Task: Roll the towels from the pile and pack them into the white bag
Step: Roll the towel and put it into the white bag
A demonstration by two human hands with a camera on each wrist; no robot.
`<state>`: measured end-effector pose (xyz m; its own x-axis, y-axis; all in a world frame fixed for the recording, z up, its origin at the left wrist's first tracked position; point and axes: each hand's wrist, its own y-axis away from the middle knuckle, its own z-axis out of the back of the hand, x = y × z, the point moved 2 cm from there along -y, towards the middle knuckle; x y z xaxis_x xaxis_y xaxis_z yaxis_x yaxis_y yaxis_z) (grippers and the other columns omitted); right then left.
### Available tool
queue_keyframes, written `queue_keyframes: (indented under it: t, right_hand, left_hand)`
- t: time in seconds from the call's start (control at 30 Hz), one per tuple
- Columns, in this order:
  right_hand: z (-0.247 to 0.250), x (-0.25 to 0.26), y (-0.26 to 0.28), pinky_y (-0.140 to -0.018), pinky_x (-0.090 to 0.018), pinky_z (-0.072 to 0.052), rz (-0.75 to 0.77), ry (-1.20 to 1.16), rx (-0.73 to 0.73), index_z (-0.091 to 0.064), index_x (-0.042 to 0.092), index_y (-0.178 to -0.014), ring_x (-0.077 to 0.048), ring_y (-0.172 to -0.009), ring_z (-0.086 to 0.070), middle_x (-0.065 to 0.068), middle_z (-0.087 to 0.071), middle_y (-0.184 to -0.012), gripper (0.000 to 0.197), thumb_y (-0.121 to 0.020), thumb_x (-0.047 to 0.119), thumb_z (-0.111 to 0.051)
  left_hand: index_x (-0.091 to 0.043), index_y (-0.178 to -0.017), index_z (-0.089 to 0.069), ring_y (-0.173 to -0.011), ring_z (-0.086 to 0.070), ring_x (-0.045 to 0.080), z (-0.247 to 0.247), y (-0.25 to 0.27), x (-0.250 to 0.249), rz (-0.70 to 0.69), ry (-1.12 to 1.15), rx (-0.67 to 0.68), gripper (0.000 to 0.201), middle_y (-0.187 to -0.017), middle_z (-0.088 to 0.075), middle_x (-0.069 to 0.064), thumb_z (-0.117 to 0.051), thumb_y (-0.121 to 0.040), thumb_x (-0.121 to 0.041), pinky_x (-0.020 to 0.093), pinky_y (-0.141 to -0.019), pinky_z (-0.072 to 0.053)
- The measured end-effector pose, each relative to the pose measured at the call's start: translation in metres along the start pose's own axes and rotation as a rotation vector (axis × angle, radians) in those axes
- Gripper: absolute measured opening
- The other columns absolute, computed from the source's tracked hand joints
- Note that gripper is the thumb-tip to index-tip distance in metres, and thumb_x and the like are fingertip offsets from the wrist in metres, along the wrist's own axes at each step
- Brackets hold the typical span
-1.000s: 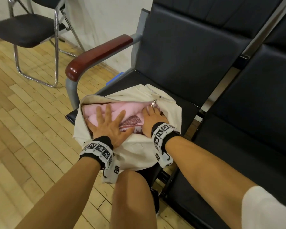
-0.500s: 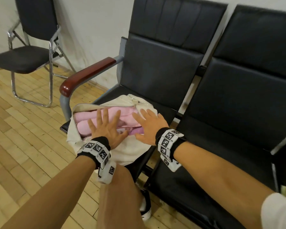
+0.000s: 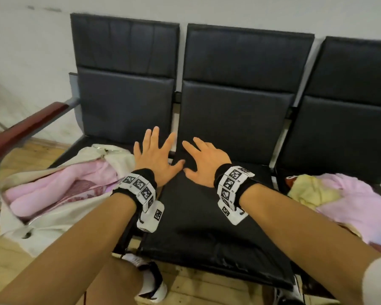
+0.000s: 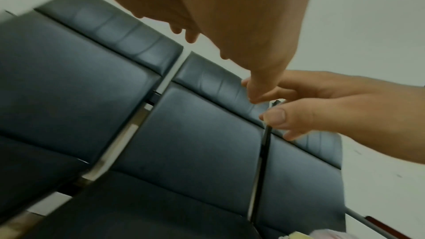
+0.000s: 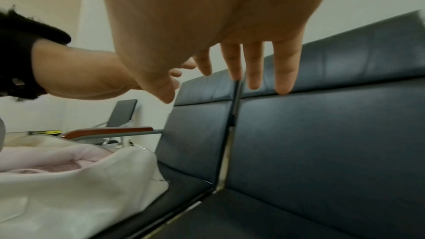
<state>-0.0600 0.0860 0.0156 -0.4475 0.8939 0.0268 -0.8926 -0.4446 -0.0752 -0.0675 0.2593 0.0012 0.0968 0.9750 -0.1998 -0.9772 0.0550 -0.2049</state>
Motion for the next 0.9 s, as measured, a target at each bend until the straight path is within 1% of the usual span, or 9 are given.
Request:
queue_keyframes:
  t: [0.23, 0.4, 0.53, 0.6, 0.67, 0.73, 0.77, 0.83, 0.9]
  right_hand:
    - [-0.016, -0.101, 0.077, -0.102, -0.046, -0.045, -0.277, 0.007, 0.058, -0.008, 0.033, -0.155, -0.029, -0.141, -0.032, -0.006, -0.012, -0.163, 0.083, -0.088, 0.061, -0.049]
    - [-0.034, -0.157, 0.12, -0.103, -0.046, -0.044, -0.428, 0.0, 0.113, -0.01, 0.032, -0.155, -0.03, -0.141, -0.031, -0.005, -0.013, -0.163, 0.081, -0.089, 0.06, -0.048]
    - [-0.055, -0.196, 0.148, -0.098, -0.045, -0.048, -0.528, -0.01, 0.139, -0.023, 0.026, -0.15, -0.03, -0.135, -0.039, -0.007, -0.024, -0.158, 0.073, -0.089, 0.055, -0.05]
    - [-0.067, -0.213, 0.162, -0.094, -0.044, -0.05, -0.562, -0.01, 0.159, -0.033, 0.022, -0.145, -0.03, -0.127, -0.046, -0.008, -0.034, -0.15, 0.066, -0.088, 0.051, -0.051]
    - [-0.082, -0.23, 0.175, -0.093, -0.044, -0.05, -0.607, -0.009, 0.181, -0.038, 0.019, -0.14, -0.029, -0.123, -0.049, -0.008, -0.041, -0.143, 0.061, -0.087, 0.048, -0.053]
    - [-0.097, -0.246, 0.185, -0.098, -0.045, -0.045, -0.647, 0.01, 0.221, -0.04, 0.018, -0.139, -0.028, -0.128, -0.043, -0.008, -0.04, -0.145, 0.061, -0.087, 0.046, -0.054]
    - [-0.104, -0.253, 0.189, -0.103, -0.045, -0.041, -0.658, 0.034, 0.251, -0.041, 0.018, -0.141, -0.028, -0.134, -0.037, -0.008, -0.036, -0.149, 0.061, -0.088, 0.046, -0.053]
    - [-0.117, -0.272, 0.195, -0.114, -0.046, -0.029, -0.678, 0.084, 0.33, -0.04, 0.018, -0.145, -0.028, -0.146, -0.02, -0.008, -0.022, -0.159, 0.063, -0.09, 0.047, -0.051]
    - [-0.128, -0.291, 0.199, -0.119, -0.048, -0.019, -0.695, 0.11, 0.406, -0.043, 0.02, -0.144, -0.029, -0.15, -0.006, -0.008, -0.008, -0.163, 0.062, -0.09, 0.049, -0.051]
  left_hand:
    - [-0.044, -0.154, 0.005, -0.15, 0.02, 0.027, -0.039, -0.015, -0.102, -0.159, 0.042, 0.103, 0.087, -0.164, 0.018, 0.006, -0.045, -0.088, -0.07, 0.058, -0.119, 0.001]
    - [-0.043, -0.155, 0.004, -0.15, 0.019, 0.027, -0.068, -0.026, -0.155, -0.2, 0.081, 0.158, 0.087, -0.164, 0.017, 0.006, -0.046, -0.088, -0.069, 0.057, -0.12, -0.001]
    - [-0.043, -0.154, 0.004, -0.15, 0.018, 0.028, -0.093, -0.026, -0.187, -0.244, 0.116, 0.215, 0.087, -0.164, 0.017, 0.005, -0.047, -0.089, -0.067, 0.057, -0.12, -0.003]
    - [-0.043, -0.155, 0.003, -0.15, 0.018, 0.028, -0.107, -0.025, -0.2, -0.265, 0.124, 0.241, 0.087, -0.164, 0.016, 0.005, -0.048, -0.089, -0.066, 0.057, -0.12, -0.004]
    - [-0.043, -0.155, 0.002, -0.151, 0.017, 0.027, -0.123, -0.024, -0.21, -0.267, 0.131, 0.267, 0.086, -0.164, 0.016, 0.005, -0.049, -0.089, -0.066, 0.057, -0.12, -0.004]
    - [-0.042, -0.155, 0.001, -0.151, 0.017, 0.027, -0.139, -0.023, -0.218, -0.265, 0.13, 0.294, 0.087, -0.164, 0.016, 0.005, -0.049, -0.089, -0.066, 0.057, -0.12, -0.004]
    - [-0.042, -0.155, 0.001, -0.151, 0.017, 0.027, -0.145, -0.022, -0.22, -0.267, 0.126, 0.304, 0.087, -0.164, 0.016, 0.005, -0.049, -0.088, -0.066, 0.057, -0.12, -0.005]
    - [-0.041, -0.155, 0.0, -0.151, 0.017, 0.027, -0.157, -0.021, -0.227, -0.273, 0.12, 0.326, 0.087, -0.164, 0.016, 0.005, -0.05, -0.088, -0.065, 0.057, -0.12, -0.005]
    - [-0.041, -0.155, 0.0, -0.151, 0.017, 0.027, -0.168, -0.022, -0.231, -0.275, 0.12, 0.351, 0.087, -0.164, 0.016, 0.005, -0.051, -0.088, -0.065, 0.056, -0.12, -0.005]
